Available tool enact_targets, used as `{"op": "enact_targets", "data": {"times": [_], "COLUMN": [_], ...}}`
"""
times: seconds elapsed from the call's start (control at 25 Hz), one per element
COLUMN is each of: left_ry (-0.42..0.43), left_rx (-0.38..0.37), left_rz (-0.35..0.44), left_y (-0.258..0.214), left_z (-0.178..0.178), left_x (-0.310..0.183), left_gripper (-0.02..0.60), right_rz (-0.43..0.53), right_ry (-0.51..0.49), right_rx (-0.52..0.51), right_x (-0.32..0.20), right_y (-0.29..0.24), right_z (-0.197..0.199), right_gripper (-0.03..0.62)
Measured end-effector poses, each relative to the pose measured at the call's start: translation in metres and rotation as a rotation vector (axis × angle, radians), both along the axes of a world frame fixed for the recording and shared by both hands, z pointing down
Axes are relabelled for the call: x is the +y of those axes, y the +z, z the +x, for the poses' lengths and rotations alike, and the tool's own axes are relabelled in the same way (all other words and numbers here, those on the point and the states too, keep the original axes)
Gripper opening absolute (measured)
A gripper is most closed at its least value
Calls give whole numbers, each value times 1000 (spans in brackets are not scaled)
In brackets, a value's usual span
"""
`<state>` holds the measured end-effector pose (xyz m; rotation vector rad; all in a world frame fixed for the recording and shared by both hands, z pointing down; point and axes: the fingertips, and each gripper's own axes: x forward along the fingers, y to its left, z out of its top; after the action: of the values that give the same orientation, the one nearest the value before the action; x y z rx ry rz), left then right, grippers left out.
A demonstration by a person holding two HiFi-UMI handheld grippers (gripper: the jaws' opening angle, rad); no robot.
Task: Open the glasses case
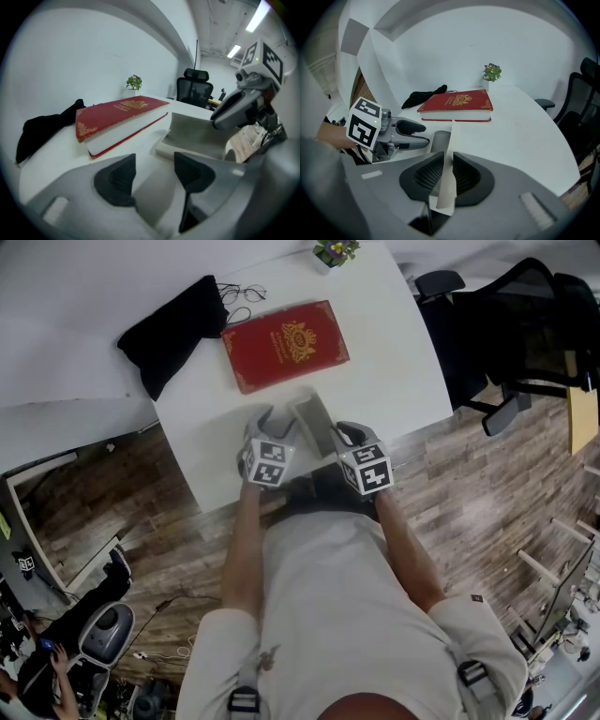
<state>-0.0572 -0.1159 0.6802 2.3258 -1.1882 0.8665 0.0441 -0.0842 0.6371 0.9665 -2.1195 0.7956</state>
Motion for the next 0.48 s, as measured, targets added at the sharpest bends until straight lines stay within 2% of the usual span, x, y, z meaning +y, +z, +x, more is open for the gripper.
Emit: {"op": "enact_targets", "data": {"times": [0.32, 0.48], "left_ry": [3, 0], "left_rx": [-3, -28], "left_rz": [-3, -15], "left_y": [2, 3], "left_z": [0, -3], "left_x": [1, 2], "left_gripper": [258, 256], "right_rz": [0, -1], "right_ry": [12, 17], "right_rx": [4, 9], "right_x": [-2, -3], "right_y": [2, 2], "right_z": [5, 6], "right_gripper": [52, 50]}}
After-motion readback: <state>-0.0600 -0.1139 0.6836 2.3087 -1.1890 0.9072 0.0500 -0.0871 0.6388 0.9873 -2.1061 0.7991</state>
